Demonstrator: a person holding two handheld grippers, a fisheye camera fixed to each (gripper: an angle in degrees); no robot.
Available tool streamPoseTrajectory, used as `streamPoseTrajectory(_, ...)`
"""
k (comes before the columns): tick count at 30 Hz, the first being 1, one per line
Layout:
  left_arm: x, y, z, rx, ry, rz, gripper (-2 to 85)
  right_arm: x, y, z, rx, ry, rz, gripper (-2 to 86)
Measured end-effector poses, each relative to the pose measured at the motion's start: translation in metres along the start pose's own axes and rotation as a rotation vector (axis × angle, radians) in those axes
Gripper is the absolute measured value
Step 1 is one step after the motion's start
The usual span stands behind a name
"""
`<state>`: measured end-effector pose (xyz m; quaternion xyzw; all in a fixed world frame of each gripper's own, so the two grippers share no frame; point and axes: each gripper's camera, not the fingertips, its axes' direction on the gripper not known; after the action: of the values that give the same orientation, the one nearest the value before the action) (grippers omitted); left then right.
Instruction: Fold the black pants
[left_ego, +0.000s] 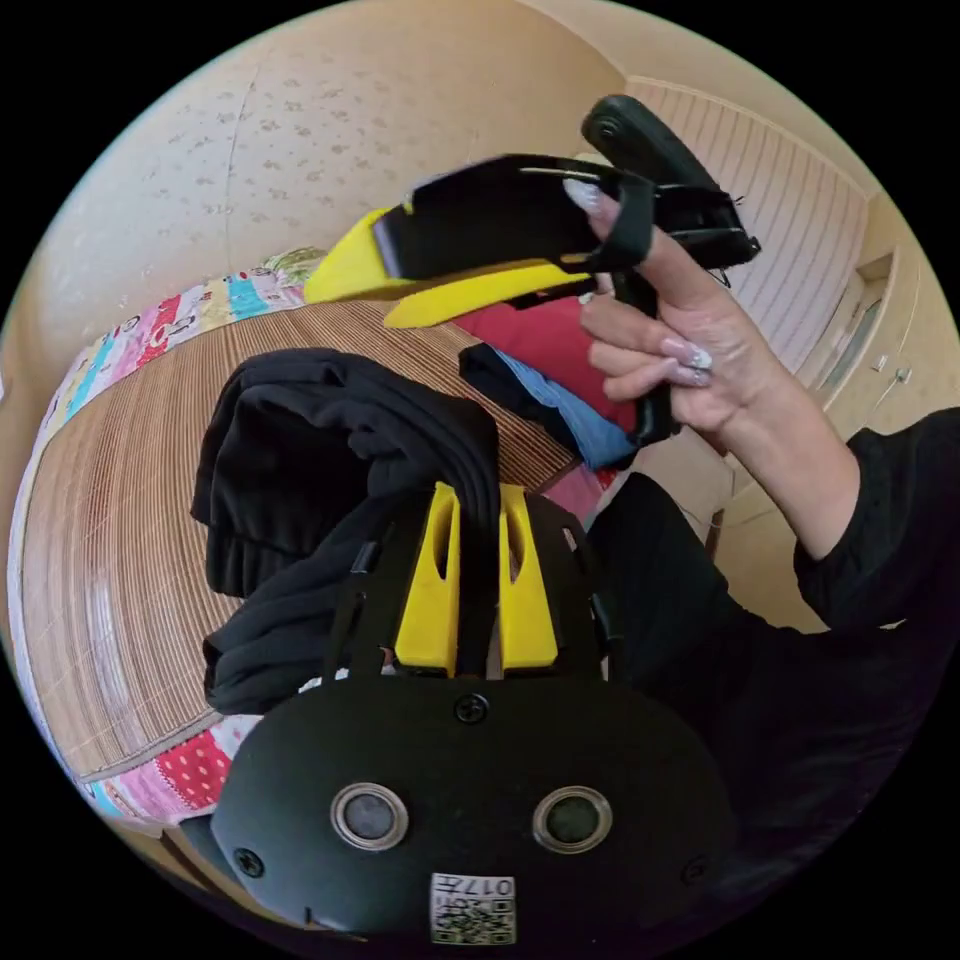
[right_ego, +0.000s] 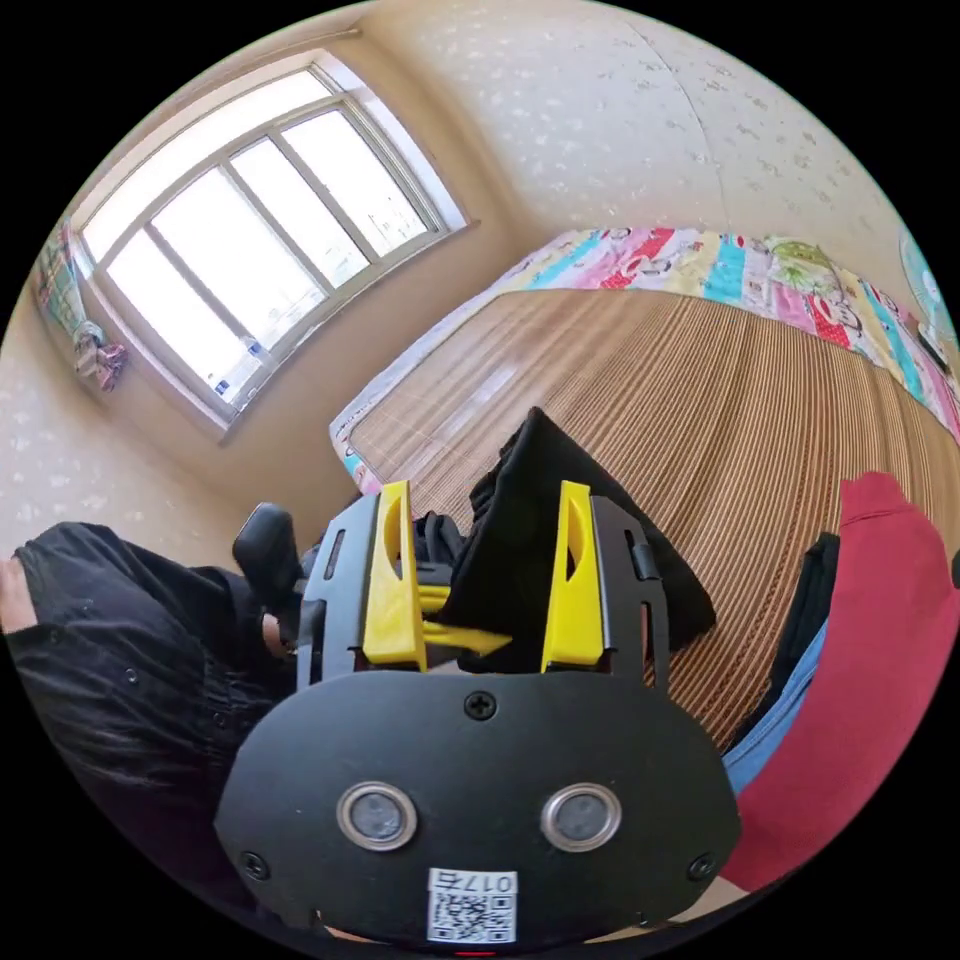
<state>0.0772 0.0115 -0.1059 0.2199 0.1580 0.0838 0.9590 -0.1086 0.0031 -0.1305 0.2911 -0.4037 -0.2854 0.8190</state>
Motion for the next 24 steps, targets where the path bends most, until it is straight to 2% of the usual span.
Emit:
streamPoseTrajectory(1, 0.003, 0.007, -0.001, 0.003, 0.011, -0.019, 6.2, 0.028, -0.004, 0.026, -0.125, 0.082, 0.119, 16.7)
streamPoseTrajectory(2, 0.004, 0.010, 0.000, -0.010, 0.005, -0.029, 6.3, 0.055, 0.001, 0.045, -0.200, 0.069, 0.193, 14.3)
streamPoseTrajectory(4, 0.001, 0.016, 0.002, -0.072, 0.008, -0.041, 6.4, 0.091, 0.018, 0.056, -0.201, -0.065, 0.303, 11.6)
streamPoseTrajectory(6, -0.010, 0.018, -0.008, -0.082, 0.057, -0.072, 6.6, 0.118, 0.041, 0.048, -0.128, -0.195, 0.376, 8.9)
streamPoseTrajectory(11, -0.092, 0.025, -0.072, 0.155, 0.302, -0.420, 12.3, 0.174, 0.118, -0.010, 0.192, -0.561, 0.500, 4.3)
streamPoseTrajectory(12, -0.117, 0.026, -0.080, 0.197, 0.337, -0.527, 13.6, 0.177, 0.124, -0.015, 0.206, -0.591, 0.499, 4.0)
streamPoseTrajectory(14, -0.148, 0.020, -0.083, 0.236, 0.405, -0.611, 14.7, 0.178, 0.137, -0.034, 0.194, -0.596, 0.443, 3.5)
streamPoseTrajectory(16, -0.180, 0.000, -0.068, 0.180, 0.436, -0.669, 16.5, 0.174, 0.143, -0.048, 0.196, -0.594, 0.397, 3.2)
streamPoseTrajectory(17, -0.185, -0.006, -0.060, 0.150, 0.463, -0.679, 16.6, 0.172, 0.147, -0.058, 0.215, -0.618, 0.375, 3.0)
streamPoseTrajectory(19, -0.190, -0.024, -0.031, 0.084, 0.690, -0.668, 16.1, 0.170, 0.155, -0.075, 0.257, -0.653, 0.355, 3.0)
streamPoseTrajectory(21, -0.190, -0.024, -0.041, 0.184, 0.794, -0.654, 9.3, 0.175, 0.165, -0.096, 0.310, -0.693, 0.357, 2.8)
streamPoseTrajectory(24, -0.175, -0.026, -0.114, 0.326, 0.747, -0.437, 3.9, 0.189, 0.187, -0.144, 0.424, -0.888, 0.303, 2.7)
